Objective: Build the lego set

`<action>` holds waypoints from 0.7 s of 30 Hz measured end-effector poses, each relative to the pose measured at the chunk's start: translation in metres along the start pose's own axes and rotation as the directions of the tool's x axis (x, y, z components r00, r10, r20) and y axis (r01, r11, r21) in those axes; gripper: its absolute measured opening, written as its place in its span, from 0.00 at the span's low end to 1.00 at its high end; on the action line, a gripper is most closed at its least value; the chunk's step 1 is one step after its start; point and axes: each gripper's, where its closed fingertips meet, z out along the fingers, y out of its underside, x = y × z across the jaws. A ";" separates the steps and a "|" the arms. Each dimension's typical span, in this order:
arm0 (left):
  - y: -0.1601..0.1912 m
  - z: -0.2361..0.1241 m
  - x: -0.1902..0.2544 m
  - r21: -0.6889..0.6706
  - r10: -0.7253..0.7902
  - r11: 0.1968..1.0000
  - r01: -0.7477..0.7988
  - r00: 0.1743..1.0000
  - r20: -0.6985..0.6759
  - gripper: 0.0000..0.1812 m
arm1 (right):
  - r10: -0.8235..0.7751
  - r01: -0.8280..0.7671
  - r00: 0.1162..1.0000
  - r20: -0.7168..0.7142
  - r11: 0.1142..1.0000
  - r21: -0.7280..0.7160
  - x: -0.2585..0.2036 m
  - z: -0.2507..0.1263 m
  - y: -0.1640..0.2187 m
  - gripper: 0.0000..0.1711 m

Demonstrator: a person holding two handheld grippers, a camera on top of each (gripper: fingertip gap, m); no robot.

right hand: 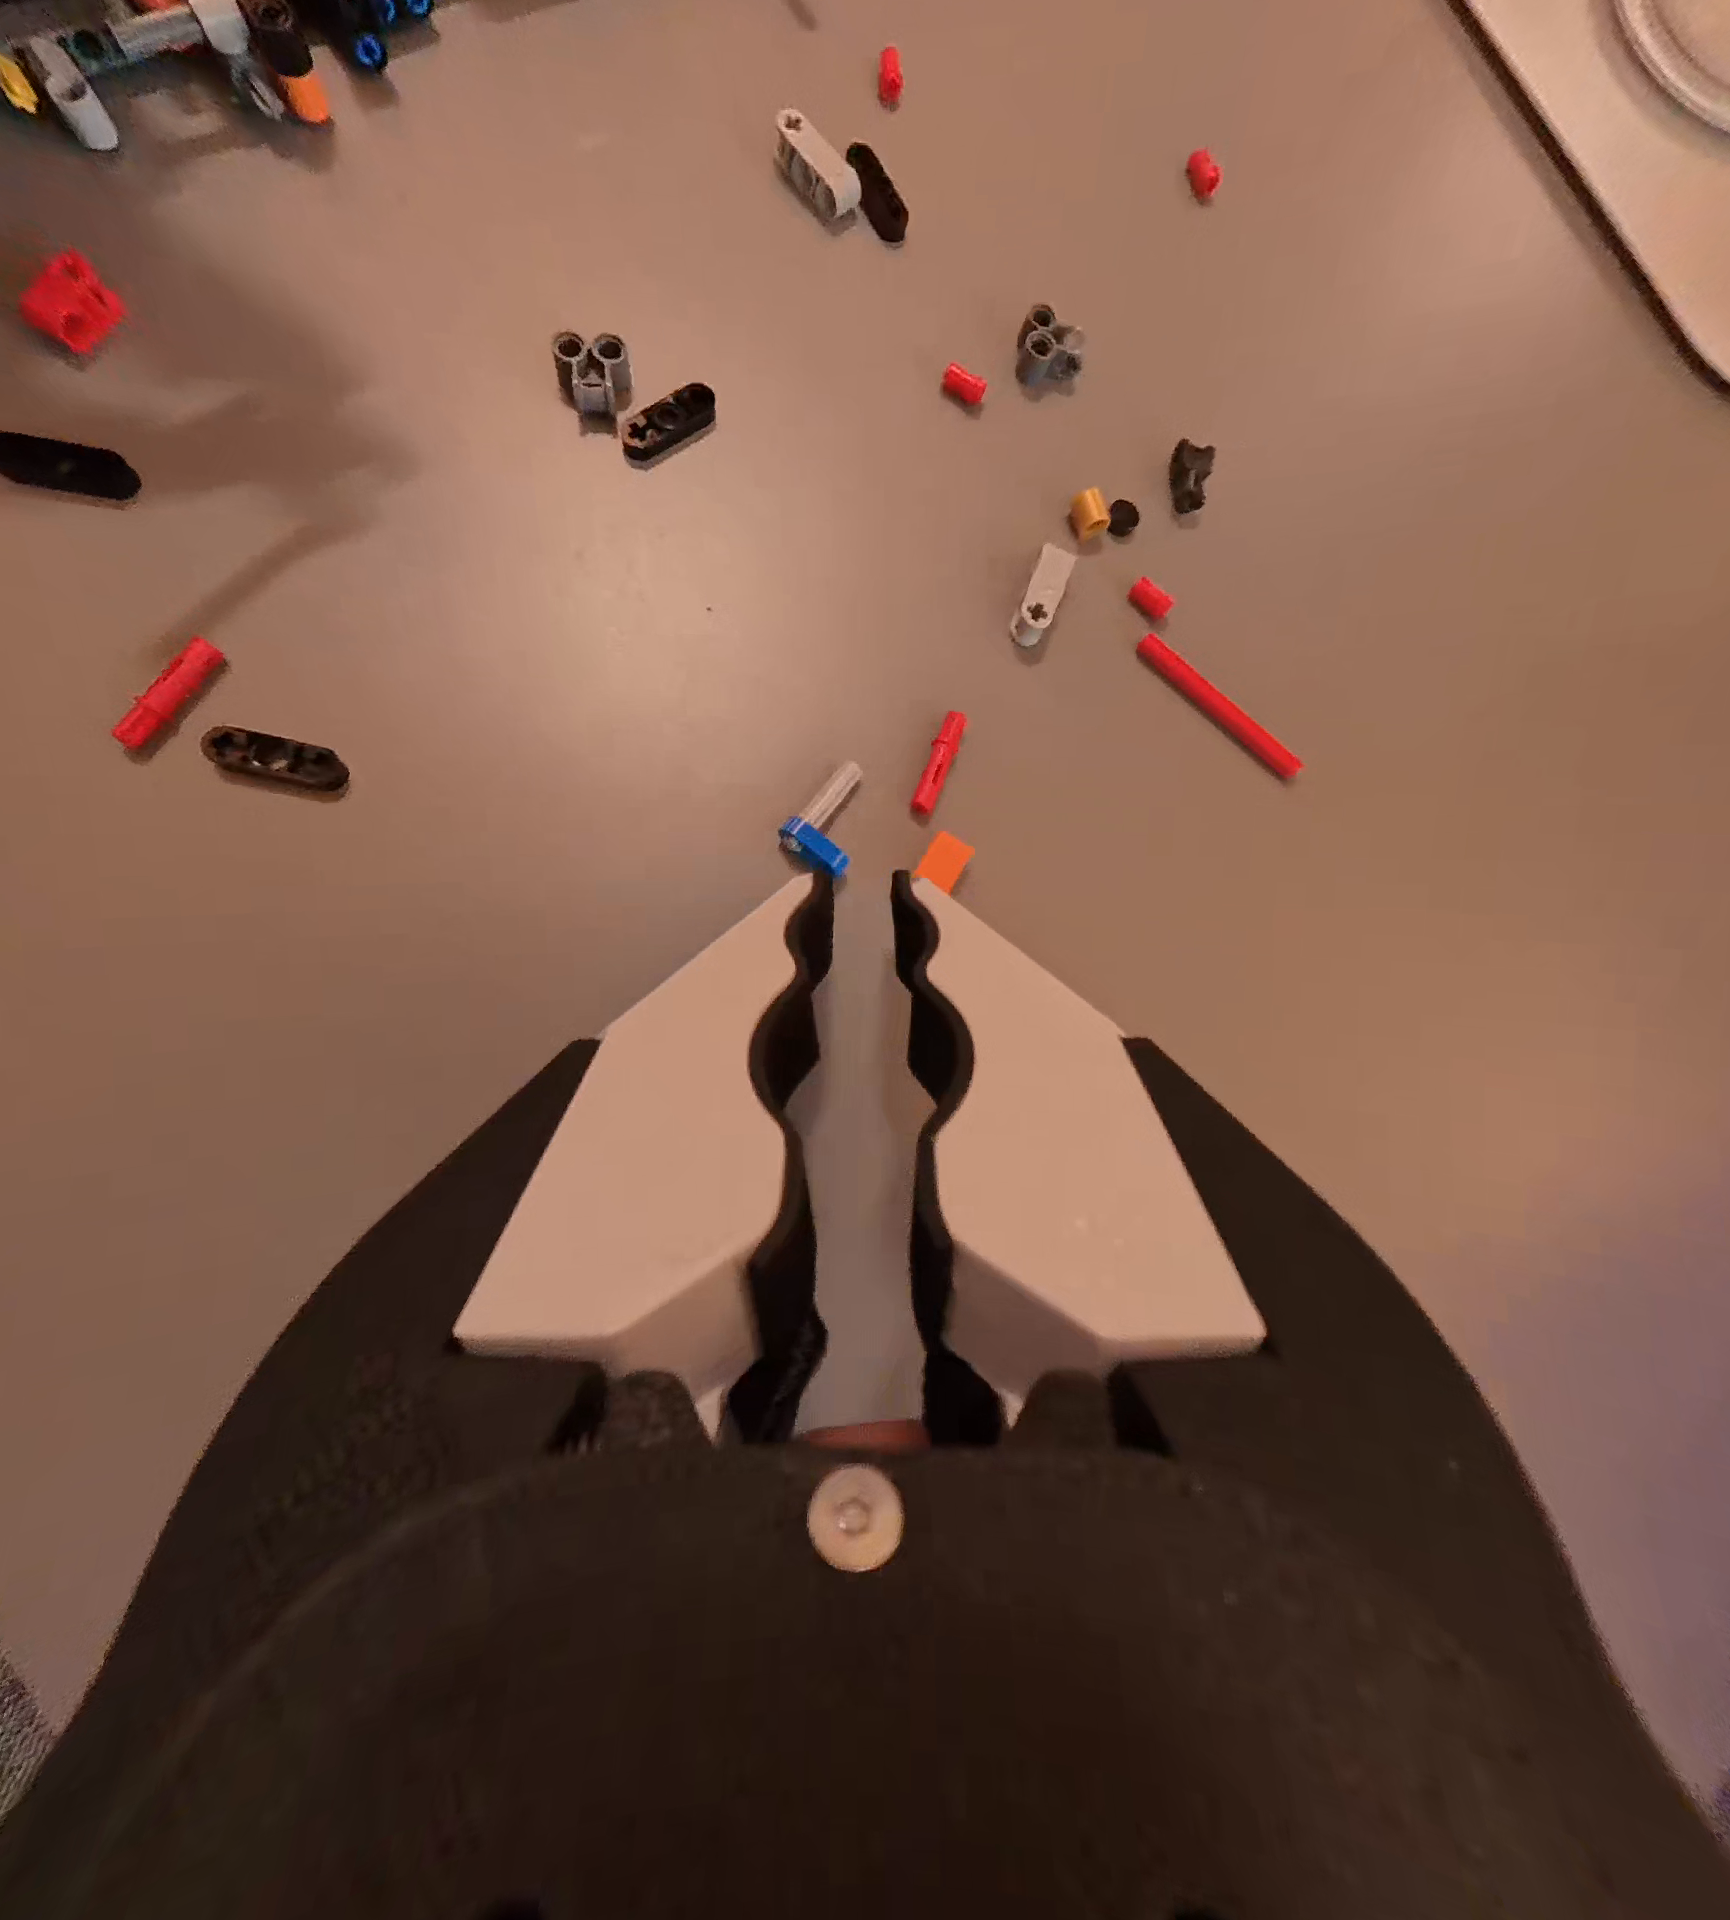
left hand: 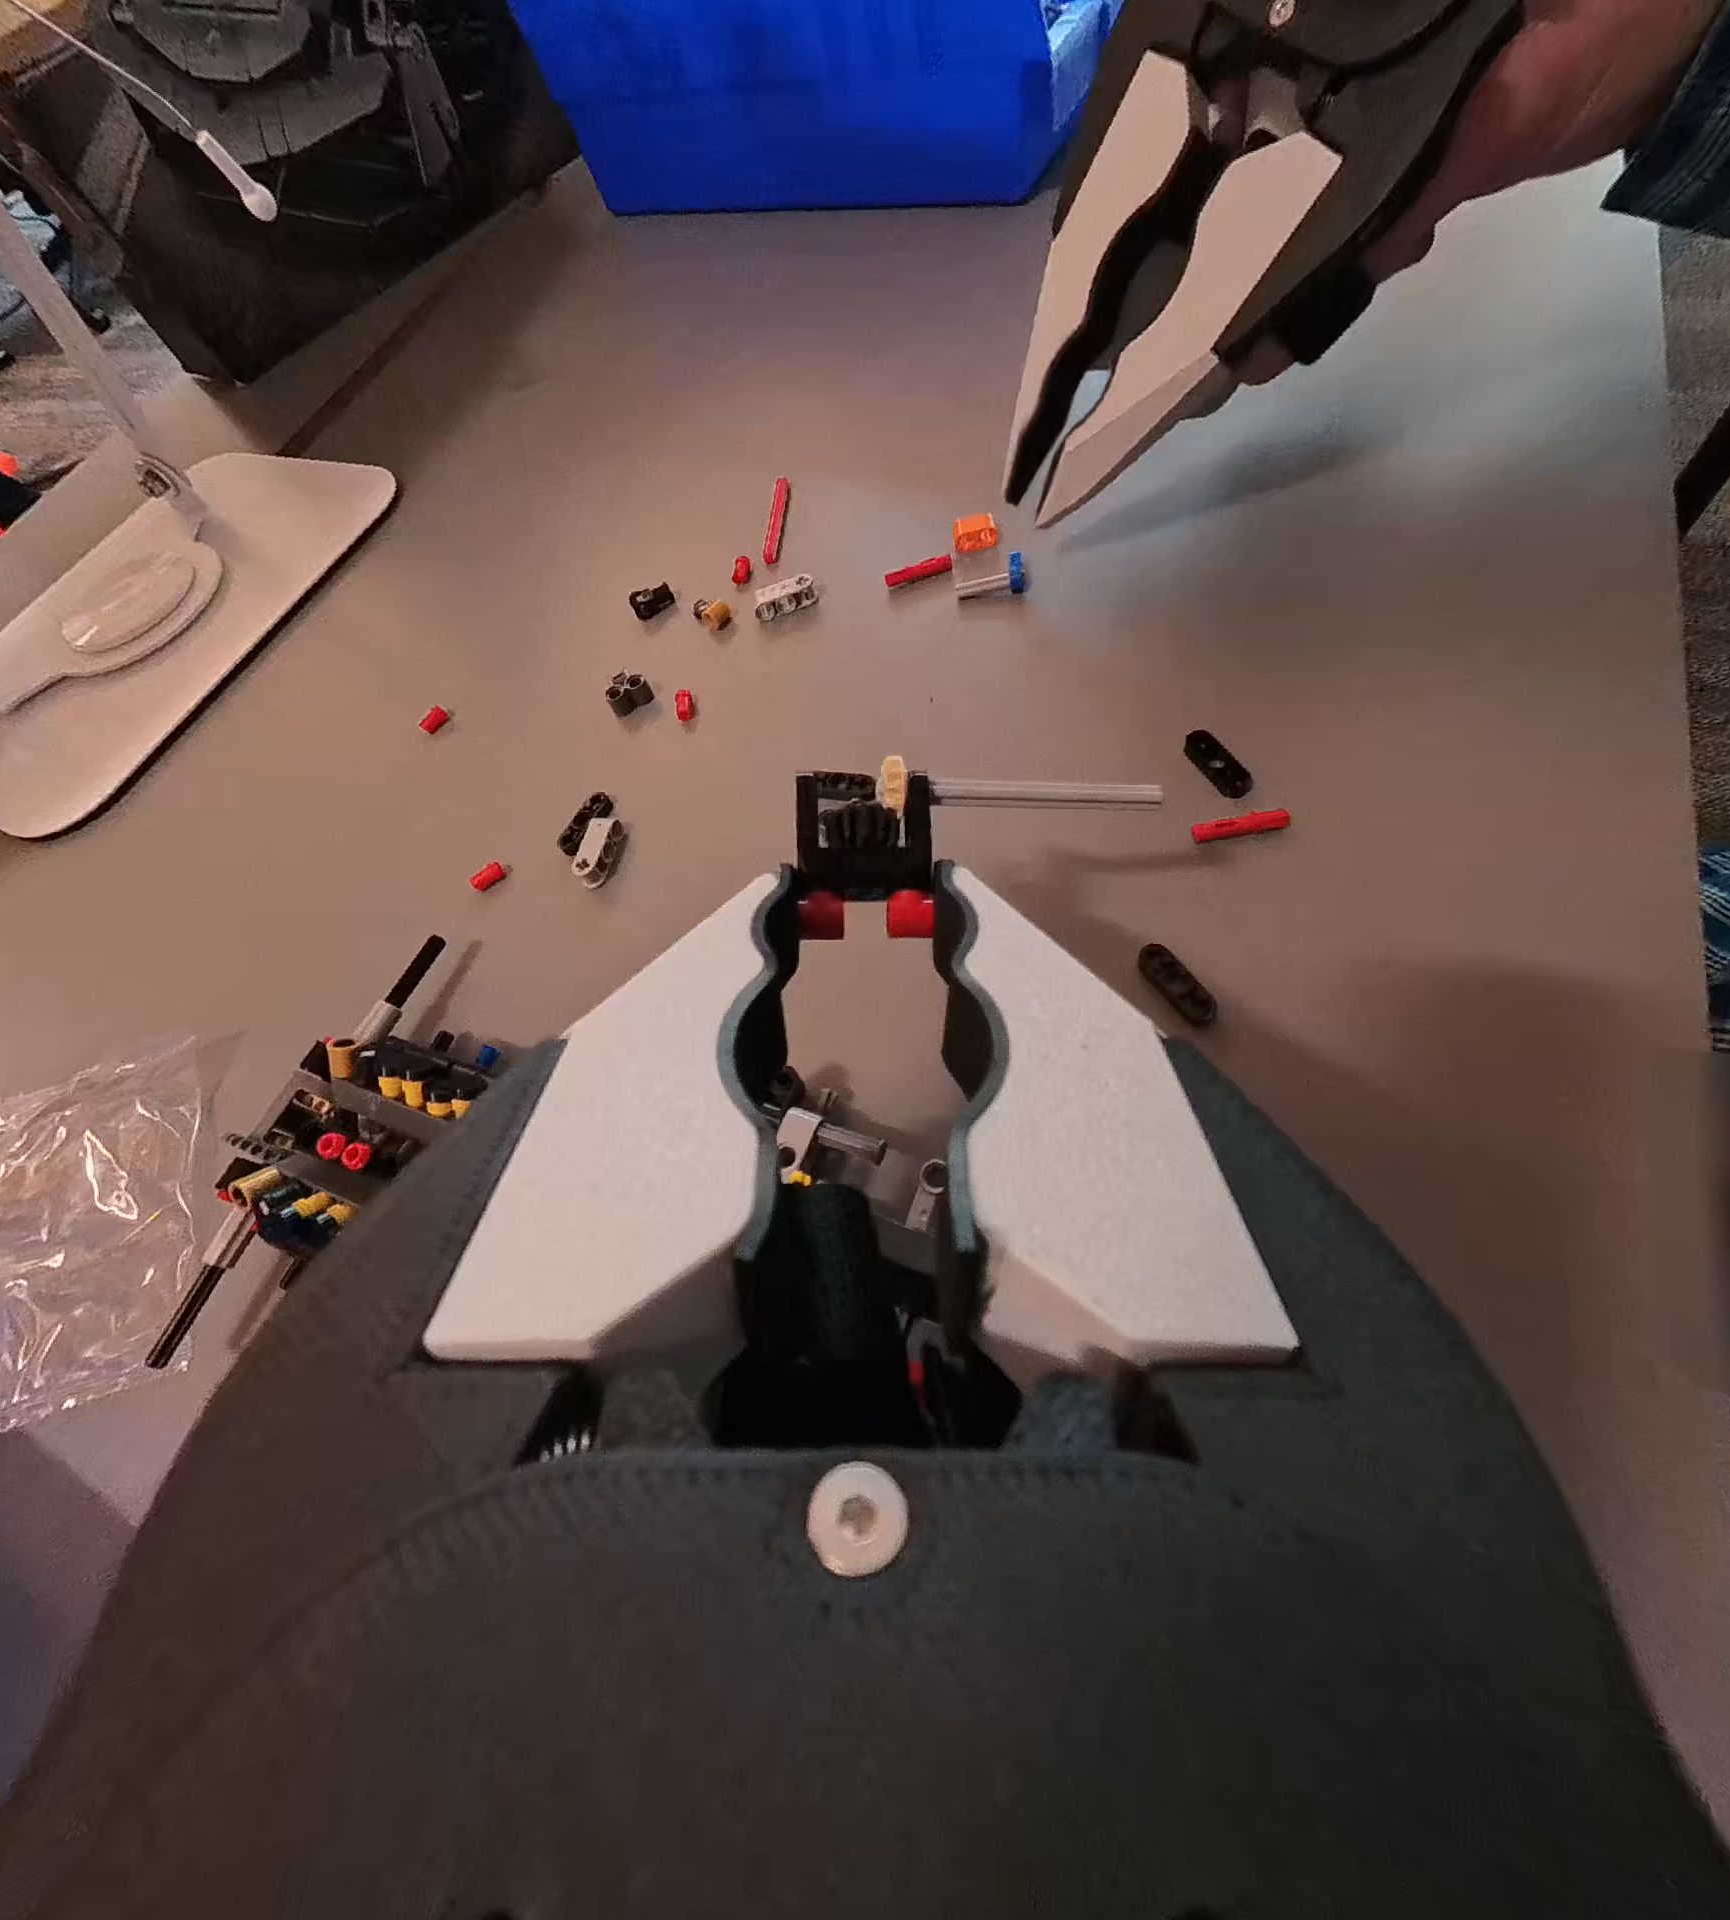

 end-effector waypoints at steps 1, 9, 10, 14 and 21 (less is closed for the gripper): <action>0.000 0.001 0.000 0.000 -0.001 1.000 0.001 1.000 -0.002 0.13 | -0.005 0.005 1.000 0.012 1.000 -0.001 -0.002 0.001 0.000 0.06; 0.000 0.004 0.002 -0.008 0.009 1.000 -0.009 1.000 -0.017 0.13 | -0.093 0.093 0.995 0.036 0.996 -0.016 -0.007 0.017 -0.002 0.02; 0.000 0.004 0.002 -0.008 0.011 1.000 -0.011 1.000 -0.017 0.13 | -0.083 0.084 0.996 0.040 0.996 -0.019 -0.007 0.018 -0.003 0.01; 0.002 0.006 0.002 -0.015 0.013 1.000 -0.014 1.000 -0.017 0.14 | 0.014 -0.013 0.993 0.120 1.000 -0.014 -0.029 0.023 -0.015 0.01; 0.004 0.006 0.003 -0.021 0.011 1.000 -0.012 1.000 -0.024 0.13 | -0.017 0.012 0.985 0.174 0.999 0.031 -0.042 0.014 -0.036 0.14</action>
